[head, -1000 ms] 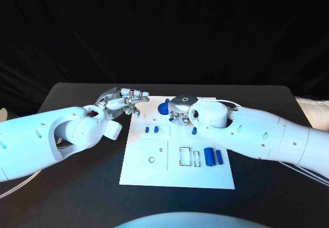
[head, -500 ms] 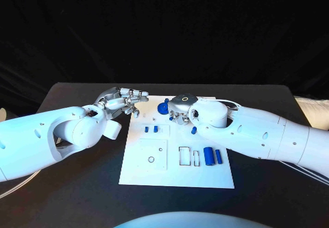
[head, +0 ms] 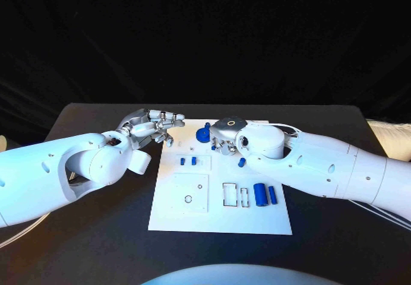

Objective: Assemble the parts on the task board

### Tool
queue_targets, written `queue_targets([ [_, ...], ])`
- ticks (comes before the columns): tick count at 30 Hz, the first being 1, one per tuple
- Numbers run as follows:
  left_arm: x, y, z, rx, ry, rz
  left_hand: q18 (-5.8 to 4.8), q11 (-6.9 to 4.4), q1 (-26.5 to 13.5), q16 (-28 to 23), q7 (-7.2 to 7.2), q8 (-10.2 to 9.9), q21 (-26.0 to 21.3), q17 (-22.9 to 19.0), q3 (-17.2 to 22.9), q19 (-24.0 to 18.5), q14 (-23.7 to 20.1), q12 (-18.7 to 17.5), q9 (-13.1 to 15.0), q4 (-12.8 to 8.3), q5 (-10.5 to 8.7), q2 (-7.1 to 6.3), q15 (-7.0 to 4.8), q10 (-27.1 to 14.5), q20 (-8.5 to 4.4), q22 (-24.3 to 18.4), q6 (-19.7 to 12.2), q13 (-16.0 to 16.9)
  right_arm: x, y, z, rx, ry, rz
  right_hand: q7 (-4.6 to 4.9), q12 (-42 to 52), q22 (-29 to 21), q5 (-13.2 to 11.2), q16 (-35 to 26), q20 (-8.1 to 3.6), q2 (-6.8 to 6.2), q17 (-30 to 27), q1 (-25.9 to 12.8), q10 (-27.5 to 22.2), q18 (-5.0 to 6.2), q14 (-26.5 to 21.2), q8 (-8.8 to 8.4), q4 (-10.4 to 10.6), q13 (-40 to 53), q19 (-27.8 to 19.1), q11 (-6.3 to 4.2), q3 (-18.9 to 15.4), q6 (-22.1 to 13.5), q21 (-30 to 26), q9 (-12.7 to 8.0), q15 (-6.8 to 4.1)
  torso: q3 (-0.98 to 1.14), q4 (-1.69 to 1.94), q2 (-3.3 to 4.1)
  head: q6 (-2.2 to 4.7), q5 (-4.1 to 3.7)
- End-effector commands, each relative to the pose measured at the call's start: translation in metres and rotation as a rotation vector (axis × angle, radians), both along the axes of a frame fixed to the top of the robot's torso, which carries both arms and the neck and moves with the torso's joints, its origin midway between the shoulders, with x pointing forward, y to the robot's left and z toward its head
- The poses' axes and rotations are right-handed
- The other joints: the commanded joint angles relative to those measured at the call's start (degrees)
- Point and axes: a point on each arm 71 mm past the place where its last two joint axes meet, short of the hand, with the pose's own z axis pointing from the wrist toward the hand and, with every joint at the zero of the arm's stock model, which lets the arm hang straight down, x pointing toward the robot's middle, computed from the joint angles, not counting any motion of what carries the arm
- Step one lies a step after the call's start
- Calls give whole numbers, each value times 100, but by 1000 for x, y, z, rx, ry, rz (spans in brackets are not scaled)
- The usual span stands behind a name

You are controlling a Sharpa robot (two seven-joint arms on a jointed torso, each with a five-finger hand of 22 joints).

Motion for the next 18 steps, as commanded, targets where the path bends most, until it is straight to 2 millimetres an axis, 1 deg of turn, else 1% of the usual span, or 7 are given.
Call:
queue_targets([
  [1, 0, -1, 1, -2, -6, -5, 102, -5, 18, 12, -7, 11, -26, -6, -3, -13, -30, 36, -6, -25, 9, 19, 14, -28, 41, -2, -50, -8, -1, -13, -23, -106, 69, -28, -78, 963, 1508, -39, 44, -53, 26, 1199, -33, 235, -81, 539, -15, -48, 817, 608, -15, -28, -10, 13, 11, -49, 1, -4, 4, -6, -5],
  [5, 0, -1, 1, -2, -6, -5, 102, -2, 18, 13, -3, 11, -30, -8, -4, -14, -30, 42, -9, -25, 9, 22, 17, -38, 43, -5, -59, -9, -1, -14, -24, -109, 69, -24, -95, 1806, 1508, -30, 78, -74, 118, 1245, -9, 436, -81, 548, -1, -82, 1521, 608, -26, -18, 26, 13, 15, -75, -3, 0, 0, -7, -13],
  [9, 0, -1, 1, -1, -6, -4, 102, -2, 18, 13, -3, 11, -30, -8, -4, -14, -30, 42, -9, -25, 9, 22, 17, -38, 43, -5, -59, -9, 0, -15, -24, -111, 72, -21, -103, 2093, 1508, -26, 96, -84, 204, 1269, -11, 500, -81, 552, 6, -87, 1761, 608, -32, -12, 50, 13, 18, -86, -1, 6, 0, -5, -20],
  [15, 0, -1, 1, 1, -6, 0, 102, -2, 18, 13, -3, 11, -30, -8, -4, -14, -30, 42, -9, -25, 9, 22, 17, -38, 43, -5, -59, -9, 0, -17, -25, -100, 88, -7, -103, 2253, 1508, -24, 118, -92, 333, 1299, 18, 530, -81, 559, 5, -102, 1896, 608, -33, 22, 58, 13, 18, -101, -2, 10, 0, -8, -22],
  [18, 0, 0, 1, 1, -5, 1, 102, -2, 18, 13, -3, 11, -30, -8, -4, -14, -30, 42, -9, -25, 9, 22, 17, -38, 43, -5, -59, -9, 0, -19, -26, -80, 96, 6, -94, 2395, 1508, -25, 138, -96, 355, 1326, 54, 593, -81, 564, -20, -142, 2011, 608, -29, 39, 3, 13, 9, -105, -3, 6, -2, -8, -21],
])
